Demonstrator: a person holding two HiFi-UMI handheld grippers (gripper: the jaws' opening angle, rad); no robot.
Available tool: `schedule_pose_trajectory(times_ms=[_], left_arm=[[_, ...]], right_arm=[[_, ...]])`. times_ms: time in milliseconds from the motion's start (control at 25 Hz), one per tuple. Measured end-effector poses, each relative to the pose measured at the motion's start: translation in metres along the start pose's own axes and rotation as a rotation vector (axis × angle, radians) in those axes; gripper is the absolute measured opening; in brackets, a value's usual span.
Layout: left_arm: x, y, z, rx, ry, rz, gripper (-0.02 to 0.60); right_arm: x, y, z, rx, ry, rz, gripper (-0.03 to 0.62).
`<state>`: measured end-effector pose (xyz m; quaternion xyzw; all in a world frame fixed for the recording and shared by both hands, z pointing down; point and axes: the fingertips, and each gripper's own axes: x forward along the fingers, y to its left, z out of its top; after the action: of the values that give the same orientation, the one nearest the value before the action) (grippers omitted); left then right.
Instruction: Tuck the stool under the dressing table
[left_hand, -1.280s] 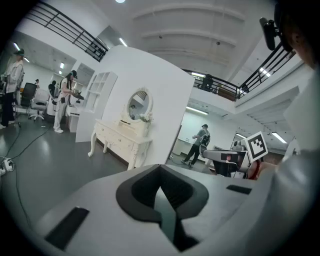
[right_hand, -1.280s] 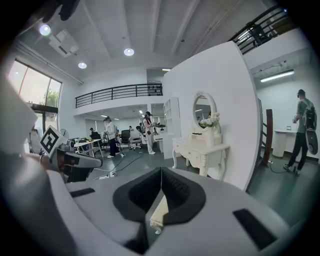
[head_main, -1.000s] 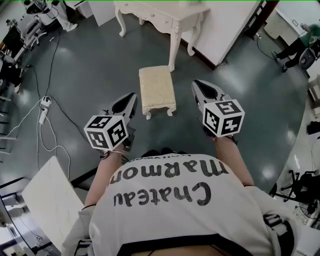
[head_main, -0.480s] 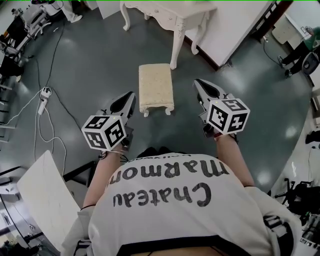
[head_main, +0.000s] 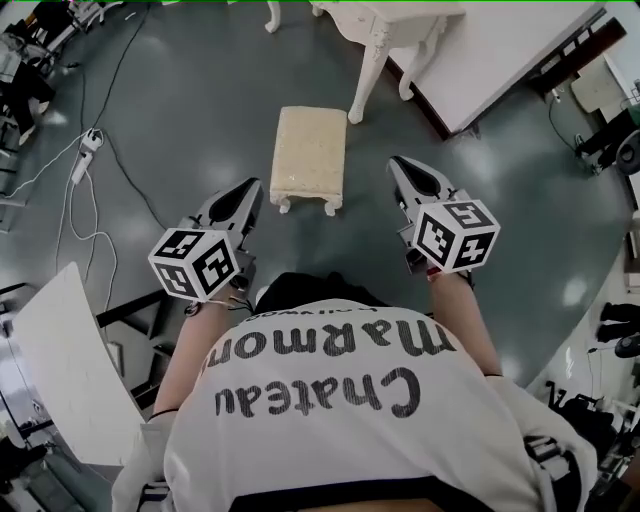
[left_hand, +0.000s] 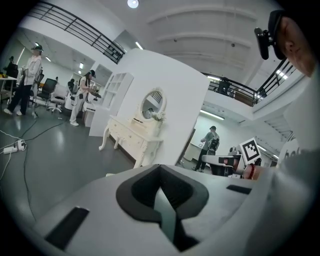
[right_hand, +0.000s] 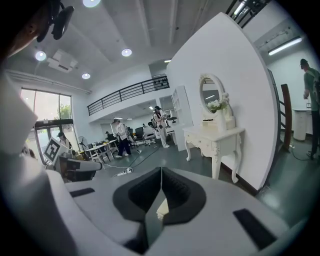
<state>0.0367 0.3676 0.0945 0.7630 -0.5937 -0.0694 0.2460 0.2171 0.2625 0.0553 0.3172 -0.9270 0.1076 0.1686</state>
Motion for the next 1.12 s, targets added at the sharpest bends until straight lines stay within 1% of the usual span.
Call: schedule_pose_trajectory(times_ms=[120, 280, 480, 600, 880, 1000, 1120], left_arm=[[0.000, 0.005, -0.006, -0.011, 0.006, 0.014, 0.023], [0.001, 0.022, -0.005, -0.037, 0.008, 0.039, 0.023], [0.014, 0.050, 0.001, -0.043, 0.028, 0.033, 0.023], [0.027, 0.068, 0.017, -0.029, 0.025, 0.013, 0.023], [0.044, 0.123, 0.067, -0.001, 0.028, -0.039, 0.023], [0.049, 0.145, 0.087, 0.011, 0.025, -0.072, 0.023], [0.055, 0.166, 0.099, 0.026, 0.034, -0.112, 0.023]], right_arm=[[0.011, -0.002, -0.008, 0.019, 0.016, 0.020, 0.028], [0.031, 0.003, -0.009, 0.006, 0.041, 0.041, 0.028], [0.062, 0.007, -0.007, 0.003, 0.063, 0.037, 0.028], [0.086, 0.009, 0.003, 0.000, 0.066, 0.027, 0.028], [0.144, 0.027, 0.045, -0.009, 0.030, -0.007, 0.028], [0.167, 0.034, 0.057, -0.006, 0.022, -0.029, 0.028], [0.187, 0.042, 0.065, 0.001, 0.007, -0.054, 0.028]])
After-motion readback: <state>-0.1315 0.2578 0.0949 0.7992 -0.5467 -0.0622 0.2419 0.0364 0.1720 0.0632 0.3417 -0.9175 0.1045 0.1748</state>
